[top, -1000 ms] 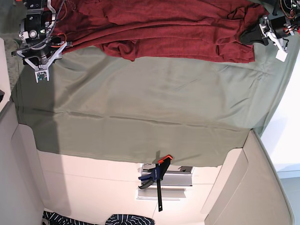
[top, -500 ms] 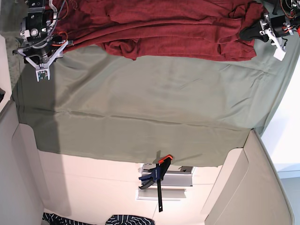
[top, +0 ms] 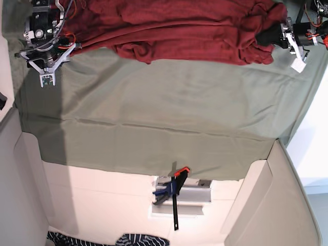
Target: Fold the T-shirt properly
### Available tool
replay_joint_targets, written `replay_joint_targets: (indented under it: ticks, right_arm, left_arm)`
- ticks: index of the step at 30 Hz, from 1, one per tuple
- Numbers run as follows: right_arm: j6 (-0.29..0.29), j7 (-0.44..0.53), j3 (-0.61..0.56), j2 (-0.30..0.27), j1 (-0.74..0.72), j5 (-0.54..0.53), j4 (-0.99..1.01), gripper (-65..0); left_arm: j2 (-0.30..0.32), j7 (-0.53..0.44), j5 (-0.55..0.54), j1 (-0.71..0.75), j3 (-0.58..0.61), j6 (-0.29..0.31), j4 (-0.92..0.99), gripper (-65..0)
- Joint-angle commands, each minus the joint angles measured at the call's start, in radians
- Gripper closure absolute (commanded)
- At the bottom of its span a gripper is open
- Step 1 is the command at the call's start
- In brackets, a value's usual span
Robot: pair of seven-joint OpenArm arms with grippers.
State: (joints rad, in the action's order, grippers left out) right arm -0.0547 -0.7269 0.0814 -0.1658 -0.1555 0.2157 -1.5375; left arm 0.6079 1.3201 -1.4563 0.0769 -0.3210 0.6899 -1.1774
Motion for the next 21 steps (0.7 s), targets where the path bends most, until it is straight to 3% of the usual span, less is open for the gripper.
replay_joint_targets:
  ticks: [1, 8, 21]
  right_arm:
    - [0.023, 0.027, 0.005, -0.006, -0.025, 0.005, -0.02, -29.9]
    - [0.033, 0.019, 0.005, -0.005, -0.095, 0.005, -0.021, -29.9]
    - [0.033, 0.01, 0.005, -0.005, -0.13, 0.005, -0.021, -29.9]
  left_arm:
    - [0.011, -0.006, -0.027, -0.012, -0.006, 0.008, -0.039, 0.0]
    - [-0.047, -0.007, -0.027, -0.007, -0.006, 0.008, -0.123, 0.0]
    - [-0.218, -0.006, -0.027, -0.007, -0.006, 0.008, -0.134, 0.0]
